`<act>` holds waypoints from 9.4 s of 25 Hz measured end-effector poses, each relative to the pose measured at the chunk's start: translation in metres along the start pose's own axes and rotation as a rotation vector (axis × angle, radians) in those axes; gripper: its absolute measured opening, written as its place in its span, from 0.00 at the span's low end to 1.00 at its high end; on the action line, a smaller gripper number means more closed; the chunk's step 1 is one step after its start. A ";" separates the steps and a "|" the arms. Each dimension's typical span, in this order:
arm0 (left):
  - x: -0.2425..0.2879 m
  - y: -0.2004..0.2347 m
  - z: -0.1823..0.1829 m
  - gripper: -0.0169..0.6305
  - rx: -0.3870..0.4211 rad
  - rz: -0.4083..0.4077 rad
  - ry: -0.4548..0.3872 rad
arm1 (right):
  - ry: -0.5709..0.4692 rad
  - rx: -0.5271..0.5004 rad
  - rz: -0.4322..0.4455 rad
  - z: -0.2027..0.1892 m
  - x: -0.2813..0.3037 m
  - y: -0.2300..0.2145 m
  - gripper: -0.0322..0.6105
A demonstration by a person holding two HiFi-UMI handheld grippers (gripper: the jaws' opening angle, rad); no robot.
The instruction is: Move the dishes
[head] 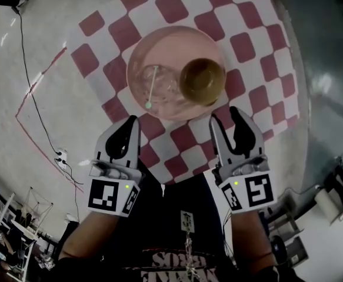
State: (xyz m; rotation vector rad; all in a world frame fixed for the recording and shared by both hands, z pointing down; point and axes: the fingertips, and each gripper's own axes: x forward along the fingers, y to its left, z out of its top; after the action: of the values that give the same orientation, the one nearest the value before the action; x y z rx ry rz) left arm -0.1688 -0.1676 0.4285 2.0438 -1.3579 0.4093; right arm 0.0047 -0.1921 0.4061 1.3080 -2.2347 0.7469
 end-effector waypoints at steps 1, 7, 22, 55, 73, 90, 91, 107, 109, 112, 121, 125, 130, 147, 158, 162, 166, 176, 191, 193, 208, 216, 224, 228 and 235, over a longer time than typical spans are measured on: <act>0.002 0.000 -0.007 0.07 -0.005 -0.002 0.011 | 0.003 0.015 -0.001 -0.004 0.002 -0.004 0.35; 0.007 -0.001 -0.030 0.07 -0.059 -0.004 0.026 | 0.083 0.106 -0.092 -0.042 0.026 -0.035 0.37; 0.013 -0.019 -0.044 0.07 -0.012 -0.082 0.065 | 0.266 0.053 -0.119 -0.065 0.087 -0.047 0.22; 0.059 -0.061 -0.054 0.07 0.096 -0.128 0.154 | 0.121 0.317 -0.326 -0.045 -0.005 -0.231 0.12; 0.060 -0.089 -0.056 0.07 0.107 -0.087 0.117 | 0.138 0.158 -0.468 -0.062 -0.050 -0.272 0.28; 0.014 -0.019 -0.042 0.07 0.046 -0.004 0.069 | 0.170 -0.008 -0.068 -0.021 0.029 -0.056 0.11; 0.012 -0.013 -0.044 0.07 0.042 0.000 0.071 | 0.171 -0.015 -0.043 -0.019 0.037 -0.041 0.11; 0.004 0.043 -0.059 0.07 0.040 -0.051 0.203 | 0.228 0.206 0.083 -0.025 0.106 0.059 0.33; 0.004 0.047 -0.060 0.07 0.058 -0.070 0.205 | 0.242 0.197 0.068 -0.028 0.111 0.062 0.33; 0.004 0.053 -0.059 0.07 0.049 -0.090 0.216 | 0.253 0.090 0.030 -0.030 0.122 0.067 0.33; 0.003 0.057 -0.045 0.07 0.075 -0.128 0.204 | 0.256 -0.097 -0.076 -0.025 0.126 0.056 0.13; 0.001 0.060 -0.046 0.07 0.073 -0.117 0.217 | 0.230 -0.061 -0.049 -0.019 0.122 0.051 0.13; -0.003 0.053 -0.054 0.07 0.088 -0.112 0.223 | 0.192 -0.046 -0.045 -0.012 0.106 0.044 0.13; 0.014 -0.066 -0.072 0.07 0.142 -0.137 0.217 | 0.127 -0.004 -0.087 -0.012 0.003 -0.062 0.13; 0.030 -0.115 -0.090 0.07 0.114 -0.085 0.212 | 0.211 -0.008 -0.099 -0.055 -0.018 -0.133 0.13; 0.038 -0.128 -0.089 0.07 0.058 -0.066 0.188 | 0.238 -0.012 -0.071 -0.069 -0.015 -0.140 0.13; 0.047 -0.123 -0.091 0.07 -0.032 -0.092 0.167 | 0.247 -0.028 -0.048 -0.071 0.002 -0.137 0.14; 0.051 -0.157 -0.088 0.07 -0.049 -0.169 0.149 | 0.165 -0.130 -0.058 -0.050 -0.027 -0.138 0.15; 0.027 -0.125 -0.110 0.07 -0.021 -0.105 0.234 | 0.186 -0.039 -0.070 -0.070 -0.040 -0.132 0.21; 0.030 -0.119 -0.106 0.07 -0.016 -0.111 0.228 | 0.199 -0.056 -0.085 -0.068 -0.035 -0.139 0.21; 0.028 -0.056 -0.095 0.07 -0.040 -0.084 0.239 | 0.380 0.006 -0.132 -0.090 0.001 -0.140 0.21; 0.030 -0.029 -0.093 0.07 -0.063 -0.095 0.247 | 0.464 -0.019 -0.193 -0.101 0.022 -0.147 0.20; 0.027 -0.009 -0.094 0.07 -0.078 -0.108 0.265 | 0.543 -0.074 -0.272 -0.115 0.035 -0.155 0.20; 0.026 -0.004 -0.096 0.07 -0.080 -0.119 0.274 | 0.551 -0.067 -0.296 -0.117 0.036 -0.157 0.20; 0.028 -0.013 -0.097 0.07 -0.066 -0.171 0.298 | 0.548 -0.074 -0.317 -0.118 0.040 -0.157 0.20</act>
State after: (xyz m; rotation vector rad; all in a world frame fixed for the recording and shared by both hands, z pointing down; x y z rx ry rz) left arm -0.1366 -0.1201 0.5122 1.9353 -0.9982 0.5598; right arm 0.1376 -0.2053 0.5552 1.2032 -1.5667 0.7790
